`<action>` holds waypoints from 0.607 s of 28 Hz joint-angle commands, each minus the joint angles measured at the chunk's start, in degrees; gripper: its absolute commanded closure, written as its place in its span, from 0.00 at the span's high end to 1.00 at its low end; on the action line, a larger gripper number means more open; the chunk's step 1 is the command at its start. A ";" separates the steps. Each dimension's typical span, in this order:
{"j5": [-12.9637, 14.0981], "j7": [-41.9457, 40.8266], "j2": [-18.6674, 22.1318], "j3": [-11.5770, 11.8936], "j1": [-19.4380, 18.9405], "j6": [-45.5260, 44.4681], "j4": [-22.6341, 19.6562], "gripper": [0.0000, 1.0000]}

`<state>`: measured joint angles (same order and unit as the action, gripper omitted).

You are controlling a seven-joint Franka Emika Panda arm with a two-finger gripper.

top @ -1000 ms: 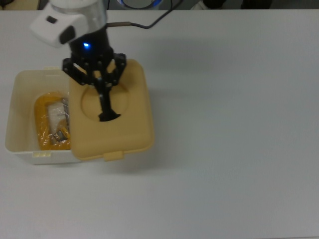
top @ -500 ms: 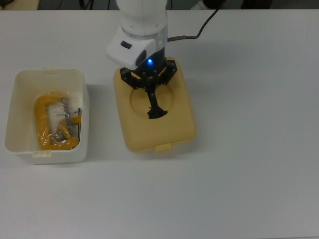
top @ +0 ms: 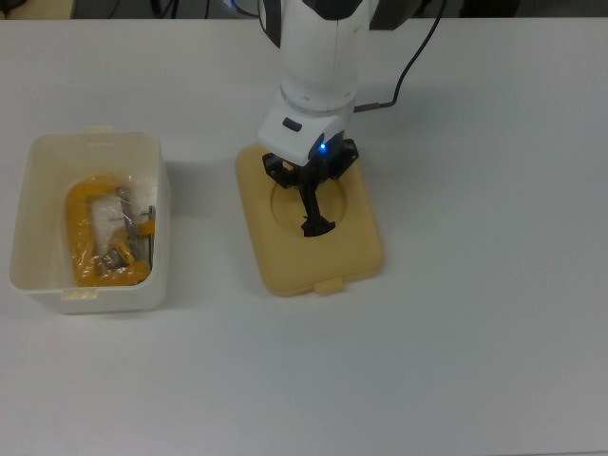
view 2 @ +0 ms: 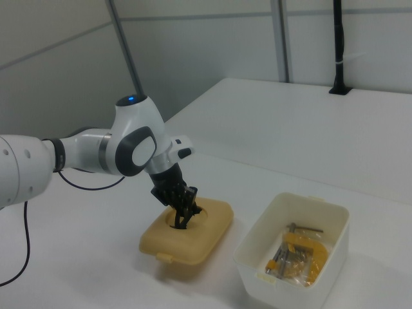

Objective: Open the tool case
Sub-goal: 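Carry the lid beside the box and lower it onto the table, then open the gripper to release the handle and raise it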

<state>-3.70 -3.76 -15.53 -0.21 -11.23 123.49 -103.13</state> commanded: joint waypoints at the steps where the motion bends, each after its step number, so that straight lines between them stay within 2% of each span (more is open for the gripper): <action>1: -1.13 2.09 -0.90 0.56 -0.46 3.77 -1.02 0.00; 5: -2.10 2.89 -2.66 0.56 -0.37 4.57 -0.58 0.00; 12: -2.28 2.97 -3.63 0.64 -0.37 4.66 -0.58 0.00; 14: -2.28 2.97 -3.63 0.73 -0.19 4.48 -0.41 0.12; 16: -2.19 2.97 -3.54 0.91 -0.02 3.87 0.47 0.36; 17: -2.19 2.97 -3.45 1.00 0.07 3.78 0.64 0.44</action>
<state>-4.68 -2.17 -19.58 0.12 -11.21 126.79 -103.05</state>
